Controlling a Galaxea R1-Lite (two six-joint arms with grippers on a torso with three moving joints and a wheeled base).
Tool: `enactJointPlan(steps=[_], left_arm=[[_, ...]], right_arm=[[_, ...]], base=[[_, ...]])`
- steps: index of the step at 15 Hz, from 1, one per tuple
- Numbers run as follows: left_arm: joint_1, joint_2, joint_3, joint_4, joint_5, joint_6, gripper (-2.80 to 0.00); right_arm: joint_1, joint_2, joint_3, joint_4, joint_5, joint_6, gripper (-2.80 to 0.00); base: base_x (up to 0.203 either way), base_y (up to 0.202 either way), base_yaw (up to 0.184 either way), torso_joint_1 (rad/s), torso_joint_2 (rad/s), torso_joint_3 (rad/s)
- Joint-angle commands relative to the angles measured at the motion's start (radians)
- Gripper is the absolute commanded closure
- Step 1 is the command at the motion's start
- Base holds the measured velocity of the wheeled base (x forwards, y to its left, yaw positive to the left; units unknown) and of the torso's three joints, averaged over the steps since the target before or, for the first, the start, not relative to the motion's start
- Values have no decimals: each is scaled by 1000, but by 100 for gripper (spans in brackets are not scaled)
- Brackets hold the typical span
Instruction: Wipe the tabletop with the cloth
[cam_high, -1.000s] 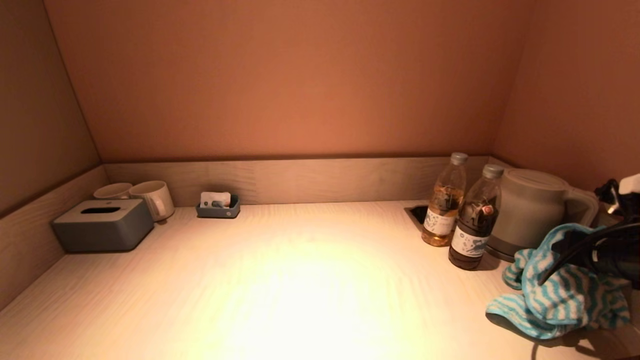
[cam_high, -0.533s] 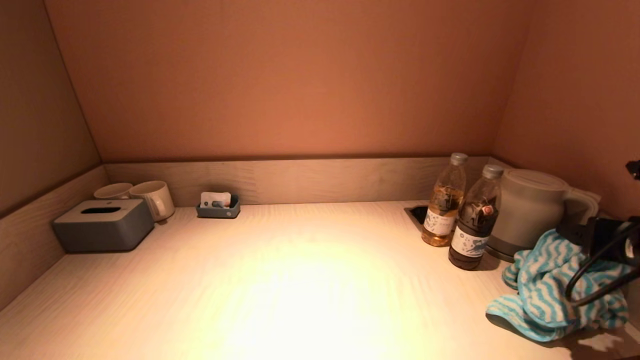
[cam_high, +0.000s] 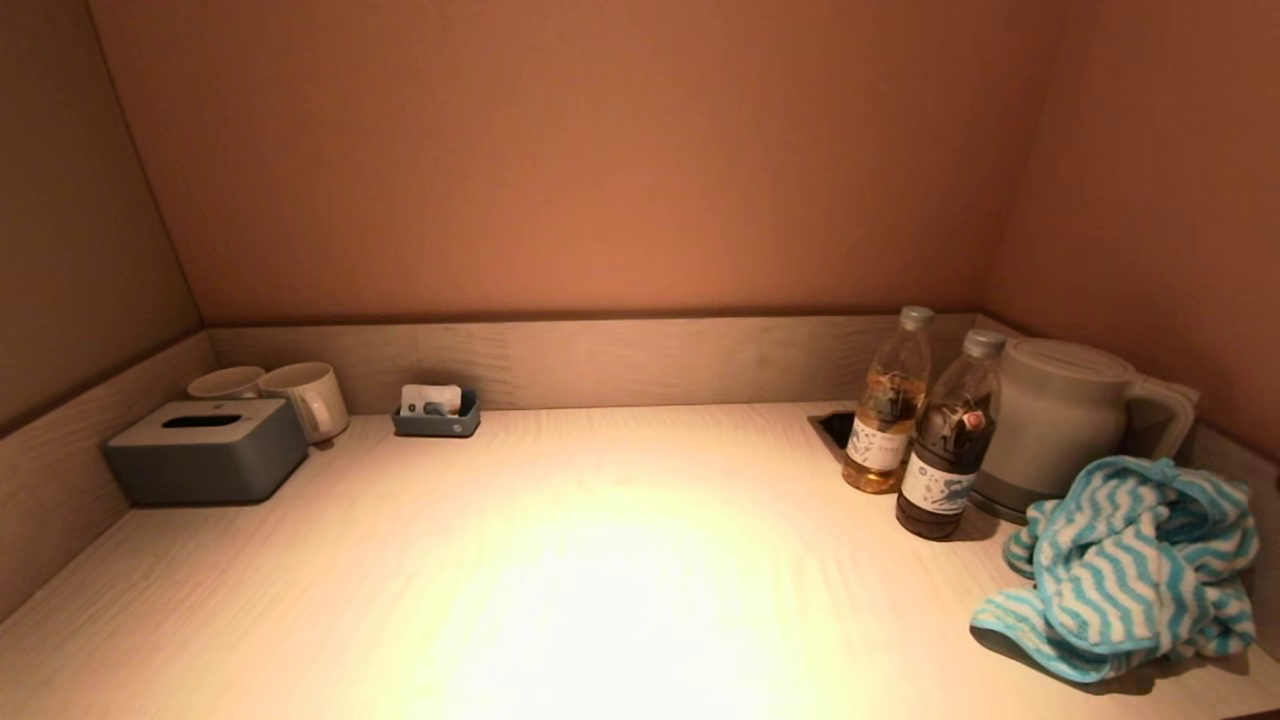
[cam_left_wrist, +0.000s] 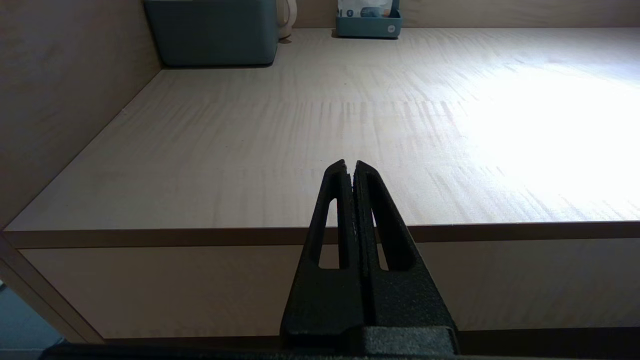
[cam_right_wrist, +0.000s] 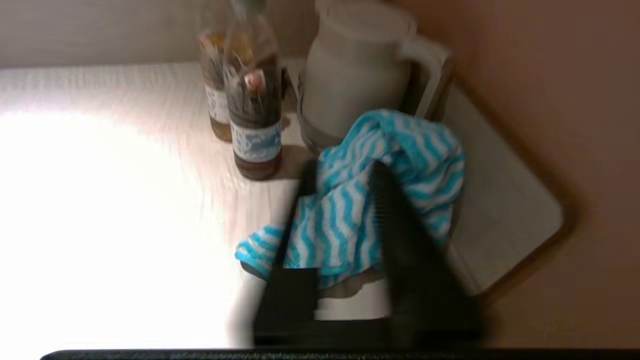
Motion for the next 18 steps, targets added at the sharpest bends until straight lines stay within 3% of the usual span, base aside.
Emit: enactJointPlan(steps=[1, 6, 11, 14, 18], left_arm=[[0, 0, 0, 0, 0, 0, 0], [0, 0, 0, 0, 0, 0, 0], [0, 0, 0, 0, 0, 0, 0], [0, 0, 0, 0, 0, 0, 0], [0, 0, 0, 0, 0, -2, 0]], right_arm=[[2, -92, -33, 59, 6, -40, 0], [3, -189, -86, 90, 8, -35, 0], [11, -374, -90, 217, 14, -35, 0], [73, -385, -120, 242, 2, 37, 0], [189, -524, -117, 381, -38, 55, 0]], base=[[0, 0, 0, 0, 0, 0], [0, 0, 0, 0, 0, 0], [0, 0, 0, 0, 0, 0], [0, 0, 0, 0, 0, 0], [0, 0, 0, 0, 0, 0]])
